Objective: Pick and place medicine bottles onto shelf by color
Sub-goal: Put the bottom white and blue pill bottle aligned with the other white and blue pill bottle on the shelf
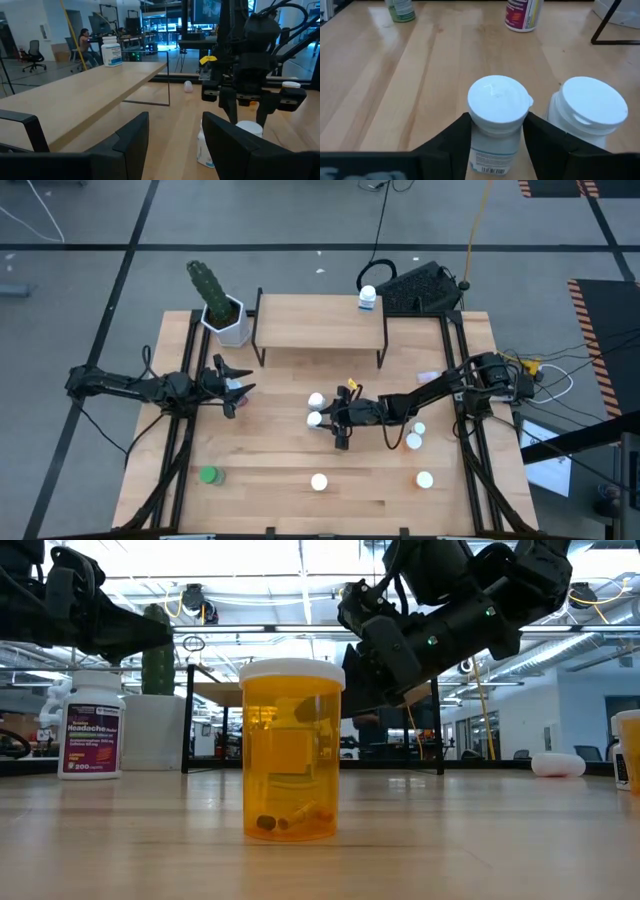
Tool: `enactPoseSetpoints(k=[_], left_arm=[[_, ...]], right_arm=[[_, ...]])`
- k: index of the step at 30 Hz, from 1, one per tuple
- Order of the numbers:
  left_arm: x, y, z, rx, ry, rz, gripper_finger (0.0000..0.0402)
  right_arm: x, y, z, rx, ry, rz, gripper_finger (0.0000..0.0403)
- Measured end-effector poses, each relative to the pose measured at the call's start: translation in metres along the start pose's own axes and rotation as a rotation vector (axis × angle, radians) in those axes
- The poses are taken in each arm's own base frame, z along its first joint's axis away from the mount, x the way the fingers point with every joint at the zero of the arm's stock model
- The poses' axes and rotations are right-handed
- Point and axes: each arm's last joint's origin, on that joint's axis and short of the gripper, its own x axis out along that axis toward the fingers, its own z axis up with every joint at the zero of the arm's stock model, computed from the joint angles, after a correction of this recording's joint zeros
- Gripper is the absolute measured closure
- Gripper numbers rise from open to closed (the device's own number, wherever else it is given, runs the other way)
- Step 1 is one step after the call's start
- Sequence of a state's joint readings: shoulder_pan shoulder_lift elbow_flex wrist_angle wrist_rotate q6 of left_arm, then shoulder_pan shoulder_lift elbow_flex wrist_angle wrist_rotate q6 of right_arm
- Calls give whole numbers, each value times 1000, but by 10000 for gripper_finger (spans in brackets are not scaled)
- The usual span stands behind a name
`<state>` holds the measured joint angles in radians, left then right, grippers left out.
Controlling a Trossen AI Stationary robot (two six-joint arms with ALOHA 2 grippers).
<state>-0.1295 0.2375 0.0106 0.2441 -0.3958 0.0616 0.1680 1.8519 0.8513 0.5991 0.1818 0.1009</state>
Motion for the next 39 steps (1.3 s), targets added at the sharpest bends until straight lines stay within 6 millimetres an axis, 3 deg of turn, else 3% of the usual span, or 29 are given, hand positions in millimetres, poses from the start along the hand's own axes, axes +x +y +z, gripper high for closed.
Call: enactPoseSetpoints(k=[8,17,21,31,39], left_arm=[[0,0,0,-8,0,0,213],[0,0,0,-7,1,0,213],[0,0,0,-7,1,0,213],[0,0,0,10,-4,0,213],[0,0,0,11,-4,0,213]], right_arm=[[-3,1,1,-12,28,29,209],[-7,-1,9,-12,-4,26,129],[-2,-3,7,-9,-28,27,114],[8,-6,1,3,-48,38,131],[13,-8,2,9,-54,54,189]])
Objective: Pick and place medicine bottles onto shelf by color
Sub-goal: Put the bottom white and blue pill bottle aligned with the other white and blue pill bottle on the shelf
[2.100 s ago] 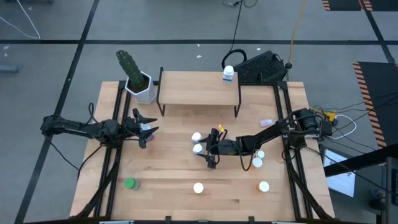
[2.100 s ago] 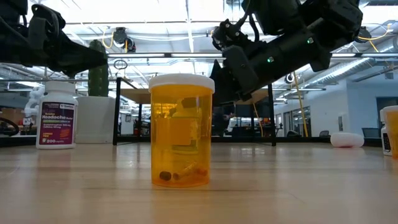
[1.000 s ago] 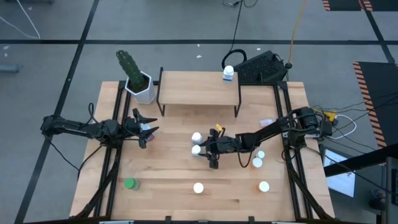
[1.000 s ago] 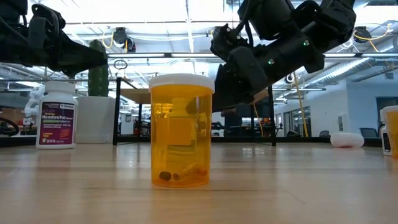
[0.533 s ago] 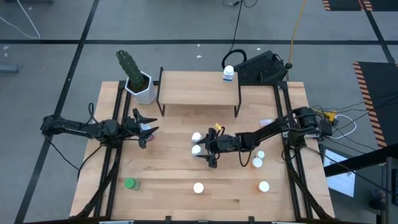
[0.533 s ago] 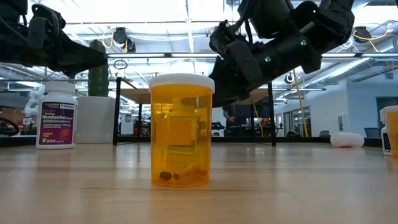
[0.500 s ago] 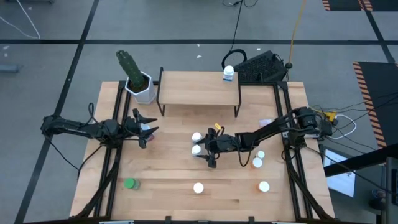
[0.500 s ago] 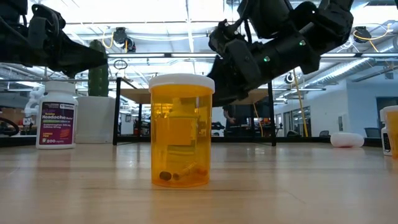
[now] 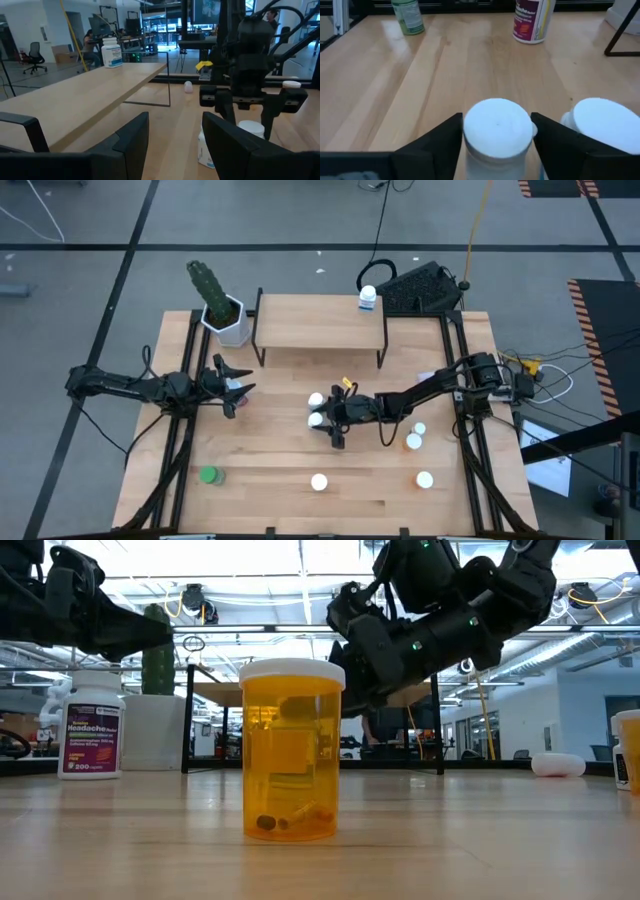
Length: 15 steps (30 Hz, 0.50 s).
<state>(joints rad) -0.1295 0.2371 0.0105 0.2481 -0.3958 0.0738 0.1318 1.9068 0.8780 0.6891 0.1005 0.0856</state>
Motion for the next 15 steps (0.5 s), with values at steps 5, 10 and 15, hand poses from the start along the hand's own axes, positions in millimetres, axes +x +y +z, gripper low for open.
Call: enactPoseSetpoints(k=[5,10,15], left_arm=[[0,0,0,1,1,0,213],[0,0,0,1,2,0,213],[0,0,-1,-1,10,-1,213]], right_arm=[[0,0,1,-2,-8,6,228],[-4,-3,7,25,4,100,227],[-34,-18,40,21,4,177,223]])
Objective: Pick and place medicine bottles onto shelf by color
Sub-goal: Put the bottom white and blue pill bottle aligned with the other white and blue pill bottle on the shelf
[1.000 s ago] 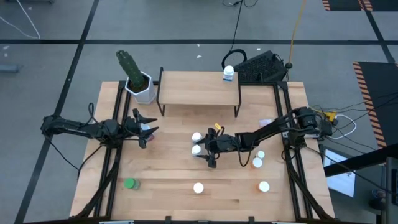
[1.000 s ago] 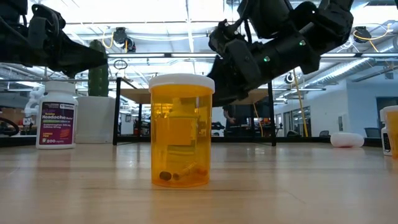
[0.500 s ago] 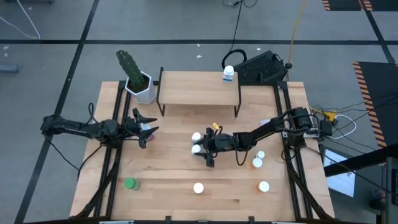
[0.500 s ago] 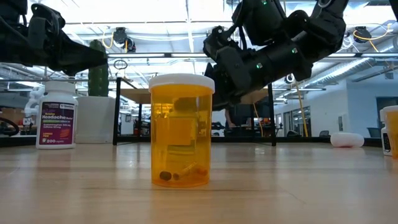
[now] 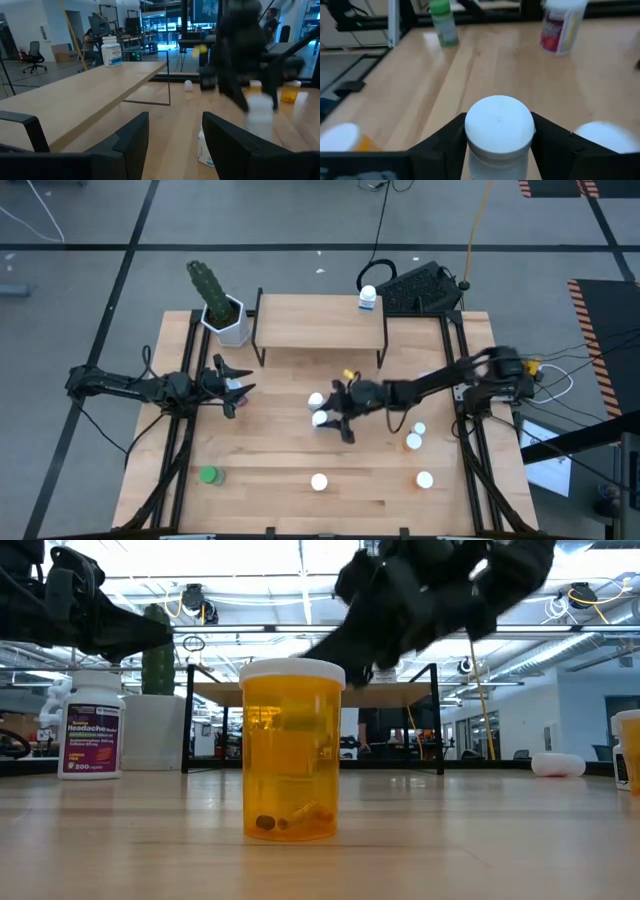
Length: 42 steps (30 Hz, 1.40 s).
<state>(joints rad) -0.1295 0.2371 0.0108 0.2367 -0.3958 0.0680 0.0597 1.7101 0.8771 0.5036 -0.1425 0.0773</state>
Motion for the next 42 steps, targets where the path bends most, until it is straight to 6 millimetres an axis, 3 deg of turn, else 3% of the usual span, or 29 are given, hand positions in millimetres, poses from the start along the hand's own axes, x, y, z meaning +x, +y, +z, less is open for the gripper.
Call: enactPoseSetpoints(k=[8,12,16,20,26,42], left_arm=[[0,0,-5,-31,53,-2,213],[0,0,-6,-53,55,15,213],[0,0,-6,-58,55,23,213],[0,0,-6,-67,55,24,213],[0,0,-8,-66,80,24,213],[-1,0,-11,-113,105,27,213]], right_arm=[[-102,-36,60,-149,-68,-163,224],[-152,-70,79,-153,-39,-306,225],[-182,-106,93,-138,-1,-339,225],[-191,-136,97,-147,-4,-306,224],[-192,-163,79,-191,72,-314,223],[-199,-199,57,-162,88,-316,222]])
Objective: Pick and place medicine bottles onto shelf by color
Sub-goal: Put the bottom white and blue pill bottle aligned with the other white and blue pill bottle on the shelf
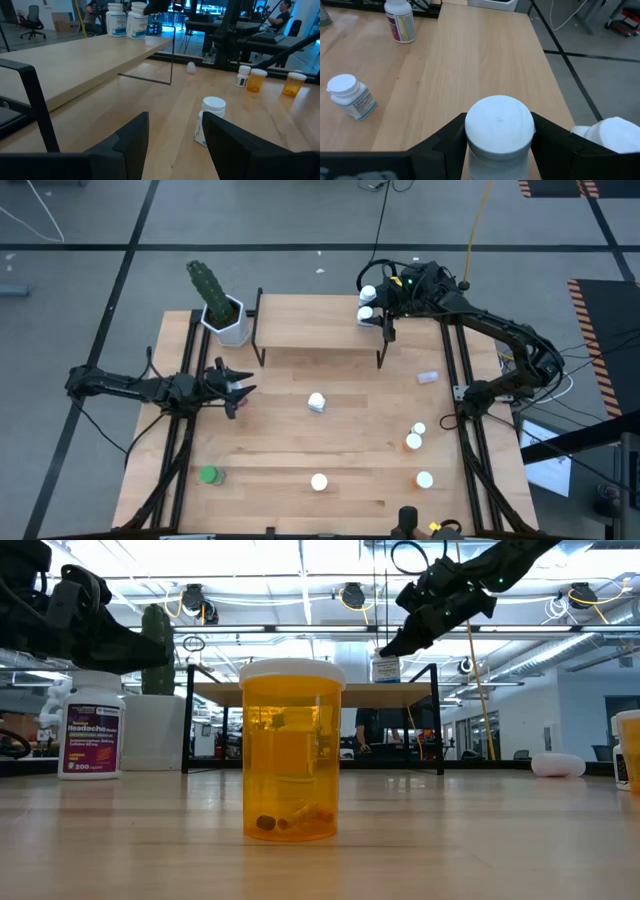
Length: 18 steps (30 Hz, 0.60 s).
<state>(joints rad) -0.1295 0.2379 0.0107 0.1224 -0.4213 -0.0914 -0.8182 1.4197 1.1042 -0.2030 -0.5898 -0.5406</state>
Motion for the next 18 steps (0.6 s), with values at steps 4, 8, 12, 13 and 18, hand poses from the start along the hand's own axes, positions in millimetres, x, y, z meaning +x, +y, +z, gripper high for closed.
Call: enactPoseSetpoints(k=[4,8,12,13,18], left_arm=[[0,0,0,0,0,0,213],[0,0,0,1,3,0,213],[0,0,-1,4,8,1,213],[0,0,-1,3,8,1,213],[0,0,-1,2,8,1,213]], right_arm=[[-2,-3,-2,-18,-5,2,222],[-3,-4,-3,-33,-2,2,215],[-3,-4,-3,-35,2,3,194],[-3,-4,-4,-33,4,4,188],[-3,-4,-4,-33,3,3,163]])
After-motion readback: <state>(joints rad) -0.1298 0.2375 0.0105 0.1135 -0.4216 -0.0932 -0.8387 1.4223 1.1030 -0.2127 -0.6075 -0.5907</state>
